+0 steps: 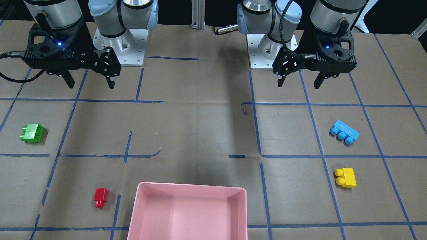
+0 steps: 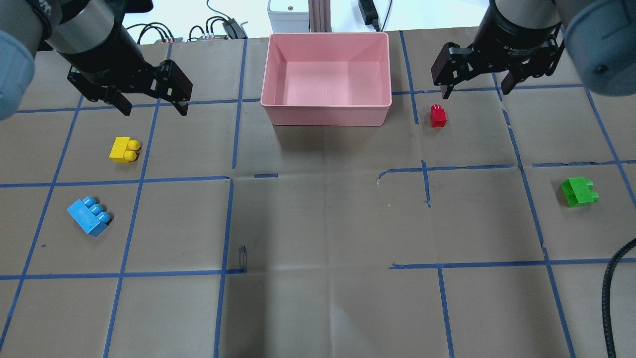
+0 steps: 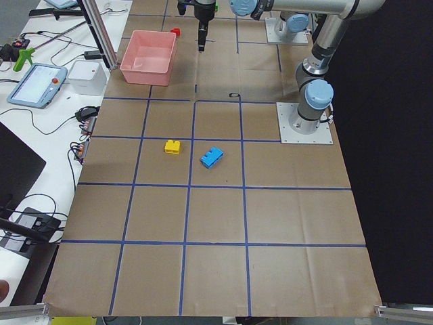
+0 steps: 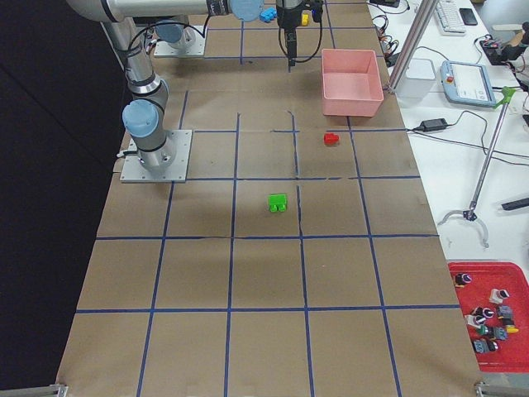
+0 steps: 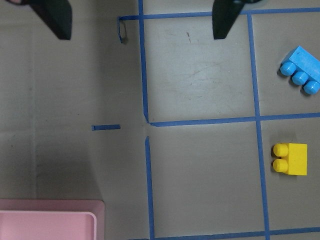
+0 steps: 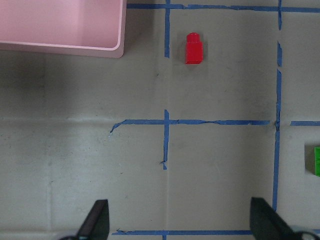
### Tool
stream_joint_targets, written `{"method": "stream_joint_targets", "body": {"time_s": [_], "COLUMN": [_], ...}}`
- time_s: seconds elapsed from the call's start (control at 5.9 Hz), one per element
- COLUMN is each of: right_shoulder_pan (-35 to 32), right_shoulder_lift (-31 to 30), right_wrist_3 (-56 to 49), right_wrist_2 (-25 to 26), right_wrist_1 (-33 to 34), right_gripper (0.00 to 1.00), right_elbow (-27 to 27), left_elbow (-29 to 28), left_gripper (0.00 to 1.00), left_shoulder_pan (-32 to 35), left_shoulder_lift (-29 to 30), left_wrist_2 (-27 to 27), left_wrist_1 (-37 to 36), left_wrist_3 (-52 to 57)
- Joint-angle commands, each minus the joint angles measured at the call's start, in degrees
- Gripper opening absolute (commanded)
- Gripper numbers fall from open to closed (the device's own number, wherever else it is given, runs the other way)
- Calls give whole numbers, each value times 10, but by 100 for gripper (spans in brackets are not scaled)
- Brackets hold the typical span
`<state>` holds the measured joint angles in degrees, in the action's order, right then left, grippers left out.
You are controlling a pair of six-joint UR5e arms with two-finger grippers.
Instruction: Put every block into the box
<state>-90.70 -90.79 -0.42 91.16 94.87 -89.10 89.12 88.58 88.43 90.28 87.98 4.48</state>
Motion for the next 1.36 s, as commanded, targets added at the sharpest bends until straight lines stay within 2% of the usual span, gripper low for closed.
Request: {"method": "stream_joint_targets", "body": {"time_s": [0.0,0.17,0.34,0.68,0.85,1.02,1.19], "right_shoulder_pan": [0,0,0,10,52,136,211], "right_shoulder_lift": [1,1,4,16,18,18,17], "right_wrist_3": [0,-4,-5,-8,-87,-170,-261], "right_wrist_2": [0,7,4,9,10,3,0], "right_wrist_1": [-3,-2,-1,0,4,5,8], "right_gripper": [100,100,100,100,99,99,97], "right_elbow": [0,0,-1,-8,-22,-40,-62], "left_elbow": [-1,4,8,19,21,20,23], "left_gripper": [100,100,100,100,100,100,100], "left_shoulder_pan": [-4,-12,-50,-220,-296,-359,-381], "left_shoulder_lift": [-1,-2,-3,-11,-10,-4,2], "left_wrist_2": [1,5,6,5,4,6,4], "left_wrist_1": [-1,-3,-8,-5,-1,-8,-3], "left_wrist_3": [1,3,24,101,145,180,165]}}
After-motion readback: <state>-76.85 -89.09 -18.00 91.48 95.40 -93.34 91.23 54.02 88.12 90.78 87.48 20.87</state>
